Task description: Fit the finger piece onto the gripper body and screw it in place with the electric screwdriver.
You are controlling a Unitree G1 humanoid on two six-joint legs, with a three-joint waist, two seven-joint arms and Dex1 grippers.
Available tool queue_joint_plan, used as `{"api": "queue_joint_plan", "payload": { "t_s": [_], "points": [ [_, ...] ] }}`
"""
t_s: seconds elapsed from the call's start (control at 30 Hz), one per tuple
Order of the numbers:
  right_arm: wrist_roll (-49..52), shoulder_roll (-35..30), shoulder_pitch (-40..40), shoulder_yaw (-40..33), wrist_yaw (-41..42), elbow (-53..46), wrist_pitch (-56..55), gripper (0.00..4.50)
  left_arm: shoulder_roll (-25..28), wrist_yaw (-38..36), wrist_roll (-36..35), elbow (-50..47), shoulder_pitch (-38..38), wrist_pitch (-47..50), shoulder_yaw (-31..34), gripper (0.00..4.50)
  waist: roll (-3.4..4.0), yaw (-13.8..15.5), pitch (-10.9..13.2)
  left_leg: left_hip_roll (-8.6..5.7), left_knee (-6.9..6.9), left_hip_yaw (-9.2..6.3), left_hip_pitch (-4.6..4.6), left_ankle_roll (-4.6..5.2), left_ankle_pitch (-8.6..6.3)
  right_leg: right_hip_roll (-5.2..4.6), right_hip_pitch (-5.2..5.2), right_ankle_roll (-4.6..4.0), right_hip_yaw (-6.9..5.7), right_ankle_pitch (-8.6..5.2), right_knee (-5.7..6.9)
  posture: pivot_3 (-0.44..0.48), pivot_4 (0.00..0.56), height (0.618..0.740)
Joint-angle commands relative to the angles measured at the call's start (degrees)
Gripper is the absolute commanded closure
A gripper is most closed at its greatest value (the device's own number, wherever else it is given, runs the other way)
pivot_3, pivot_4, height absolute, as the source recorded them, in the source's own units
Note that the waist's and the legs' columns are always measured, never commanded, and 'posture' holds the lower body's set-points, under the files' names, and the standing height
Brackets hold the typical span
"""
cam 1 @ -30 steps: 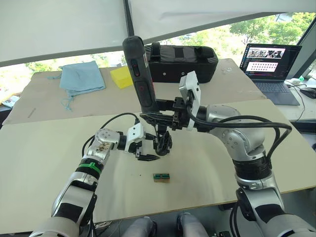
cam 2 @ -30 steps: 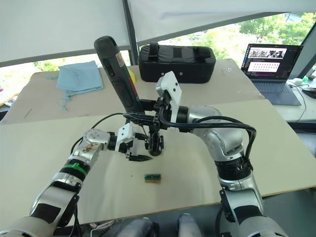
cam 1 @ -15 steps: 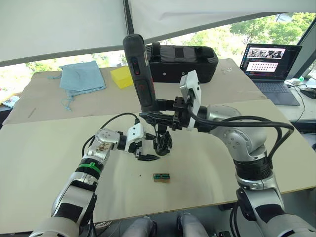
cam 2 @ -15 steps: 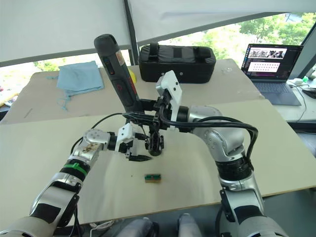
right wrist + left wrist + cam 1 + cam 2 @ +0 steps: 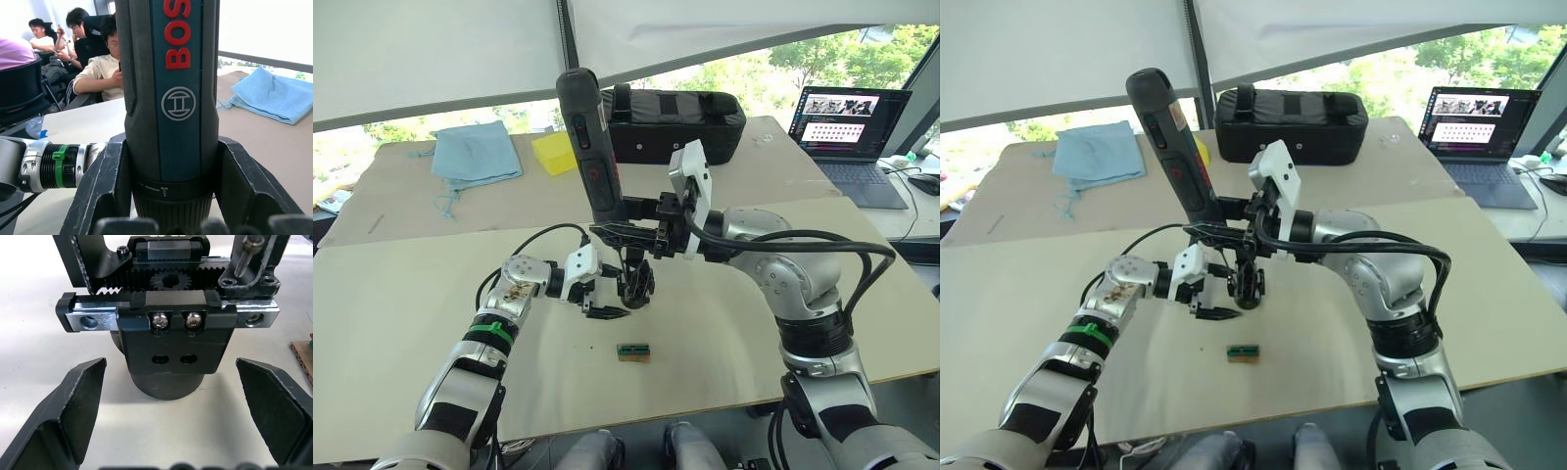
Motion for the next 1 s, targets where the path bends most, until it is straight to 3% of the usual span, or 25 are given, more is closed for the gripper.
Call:
{"api": "queue_joint_plan", "payload": {
  "t_s": [0.03,1.0],
  "points": [
    [-0.12,0.02,-0.58,-1.27,0.58,-1.30,-3.23,2.58,0.47,-0.16,-0.38,-1.93,-0.31,-0.25,0.92,0.00,0.00,0.00,0.00,0.00,0.00,0.00,0.00,0.00,0.00,0.00,0.00,0.00,0.00,0.00,0.00,0.000,0.150,0.740],
    [-1.02,0.58,0.02,-1.01,0.83,-0.94,-3.93,2.58,0.47,-0.06,-0.38,-1.71,-0.46,-0.34,1.03,0.00,0.00,-0.01,0.00,0.00,0.00,0.00,0.00,0.00,0.00,0.00,0.00,0.00,0.00,0.00,0.00,0.000,0.150,0.740]
  ]
}}
